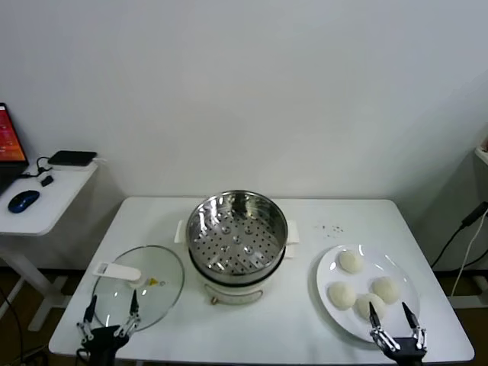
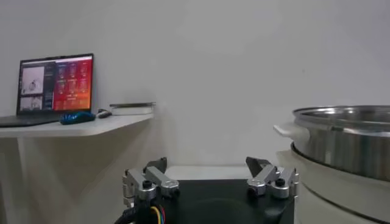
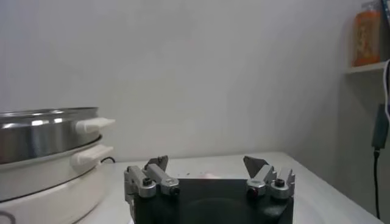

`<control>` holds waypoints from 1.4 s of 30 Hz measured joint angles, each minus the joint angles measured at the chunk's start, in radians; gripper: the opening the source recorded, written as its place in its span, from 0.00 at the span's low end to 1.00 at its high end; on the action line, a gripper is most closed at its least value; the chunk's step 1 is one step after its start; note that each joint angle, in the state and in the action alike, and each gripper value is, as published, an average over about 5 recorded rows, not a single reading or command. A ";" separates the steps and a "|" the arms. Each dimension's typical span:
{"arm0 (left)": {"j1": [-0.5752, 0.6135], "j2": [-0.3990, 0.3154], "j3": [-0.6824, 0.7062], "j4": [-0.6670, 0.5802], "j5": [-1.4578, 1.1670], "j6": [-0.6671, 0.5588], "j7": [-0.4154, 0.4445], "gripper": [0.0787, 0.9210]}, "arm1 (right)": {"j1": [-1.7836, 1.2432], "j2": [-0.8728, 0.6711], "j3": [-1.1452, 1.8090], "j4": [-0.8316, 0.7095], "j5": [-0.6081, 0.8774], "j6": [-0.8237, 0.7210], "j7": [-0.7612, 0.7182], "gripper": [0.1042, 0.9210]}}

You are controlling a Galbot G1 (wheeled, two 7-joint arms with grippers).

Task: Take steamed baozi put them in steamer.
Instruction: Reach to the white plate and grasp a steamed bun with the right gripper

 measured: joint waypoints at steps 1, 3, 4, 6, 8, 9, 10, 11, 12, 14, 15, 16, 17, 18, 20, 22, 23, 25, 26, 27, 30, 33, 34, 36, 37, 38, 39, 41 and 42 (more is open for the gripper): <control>0.000 0.001 0.000 0.000 0.000 0.000 0.000 0.88 | 0.007 -0.004 0.003 0.004 -0.003 -0.017 0.004 0.88; -0.001 0.003 0.002 0.000 0.001 -0.001 0.000 0.88 | 0.030 -0.017 0.010 0.016 -0.011 -0.068 0.014 0.88; -0.001 0.004 0.003 -0.001 0.002 -0.001 0.000 0.88 | 0.047 -0.027 0.014 0.023 -0.016 -0.103 0.019 0.88; -0.002 0.008 0.004 -0.003 0.002 -0.002 -0.001 0.88 | 0.085 -0.054 0.017 0.035 -0.027 -0.176 0.025 0.88; -0.002 0.011 0.005 -0.005 0.003 -0.004 -0.001 0.88 | 0.125 -0.089 0.016 0.046 -0.038 -0.250 0.027 0.88; -0.002 0.013 0.006 -0.007 0.004 -0.005 -0.001 0.88 | 0.146 -0.109 0.014 0.051 -0.044 -0.286 0.025 0.88; -0.003 0.014 0.006 -0.008 0.005 -0.006 -0.001 0.88 | 0.168 -0.131 0.012 0.055 -0.052 -0.323 0.021 0.88; -0.003 0.016 0.006 -0.009 0.006 -0.007 -0.001 0.88 | 0.188 -0.154 0.008 0.058 -0.060 -0.357 0.015 0.88; -0.003 0.016 0.006 -0.011 0.006 -0.007 -0.001 0.88 | 0.207 -0.178 0.005 0.060 -0.069 -0.392 0.007 0.88; -0.003 0.017 0.007 -0.014 0.007 -0.009 -0.001 0.88 | 0.242 -0.230 -0.002 0.064 -0.087 -0.459 -0.015 0.88; -0.004 0.018 0.007 -0.015 0.007 -0.010 -0.001 0.88 | 0.257 -0.257 -0.005 0.065 -0.095 -0.490 -0.030 0.88; -0.004 0.018 0.008 -0.015 0.008 -0.011 -0.001 0.88 | 0.270 -0.286 -0.008 0.066 -0.104 -0.522 -0.046 0.88; -0.005 0.018 0.008 -0.016 0.010 -0.013 -0.001 0.88 | 0.283 -0.316 -0.012 0.066 -0.114 -0.552 -0.065 0.88; -0.006 0.017 0.009 -0.016 0.012 -0.014 -0.001 0.88 | 0.294 -0.347 -0.016 0.065 -0.123 -0.580 -0.085 0.88; -0.007 0.017 0.012 -0.015 0.016 -0.018 -0.001 0.88 | 0.318 -0.413 -0.025 0.059 -0.142 -0.628 -0.132 0.88; -0.007 0.016 0.016 -0.013 0.022 -0.022 -0.001 0.88 | 0.343 -0.481 -0.038 0.048 -0.160 -0.665 -0.183 0.88; -0.007 0.016 0.018 -0.012 0.025 -0.025 -0.001 0.88 | 0.359 -0.516 -0.049 0.041 -0.169 -0.680 -0.210 0.88; -0.008 0.016 0.023 -0.009 0.033 -0.030 -0.001 0.88 | 0.398 -0.583 -0.078 0.021 -0.184 -0.705 -0.262 0.88; -0.008 0.016 0.025 -0.007 0.037 -0.033 -0.001 0.88 | 0.422 -0.615 -0.098 0.010 -0.190 -0.715 -0.288 0.88; -0.008 0.016 0.028 -0.005 0.041 -0.036 -0.001 0.88 | 0.449 -0.645 -0.122 -0.003 -0.196 -0.723 -0.313 0.88; -0.009 0.014 0.036 0.001 0.053 -0.045 -0.002 0.88 | 0.556 -0.728 -0.217 -0.043 -0.209 -0.738 -0.387 0.88; -0.010 0.013 0.046 0.006 0.064 -0.054 -0.002 0.88 | 0.698 -0.789 -0.352 -0.085 -0.216 -0.741 -0.459 0.88; -0.011 0.012 0.050 0.008 0.068 -0.056 -0.002 0.88 | 0.755 -0.804 -0.407 -0.099 -0.218 -0.741 -0.482 0.88; -0.012 0.011 0.058 0.011 0.076 -0.061 -0.002 0.88 | 0.877 -0.828 -0.529 -0.127 -0.223 -0.740 -0.525 0.88; -0.013 0.011 0.061 0.012 0.080 -0.062 -0.002 0.88 | 0.941 -0.836 -0.593 -0.142 -0.225 -0.738 -0.545 0.88; -0.014 0.011 0.065 0.013 0.084 -0.063 -0.002 0.88 | 1.008 -0.842 -0.660 -0.157 -0.227 -0.736 -0.565 0.88; -0.014 0.011 0.068 0.013 0.087 -0.064 -0.002 0.88 | 1.073 -0.846 -0.725 -0.172 -0.228 -0.734 -0.584 0.88; -0.015 0.010 0.075 0.014 0.094 -0.066 -0.002 0.88 | 1.206 -0.849 -0.858 -0.206 -0.229 -0.727 -0.619 0.88; -0.015 0.010 0.078 0.014 0.096 -0.067 -0.002 0.88 | 1.273 -0.847 -0.926 -0.223 -0.228 -0.723 -0.636 0.88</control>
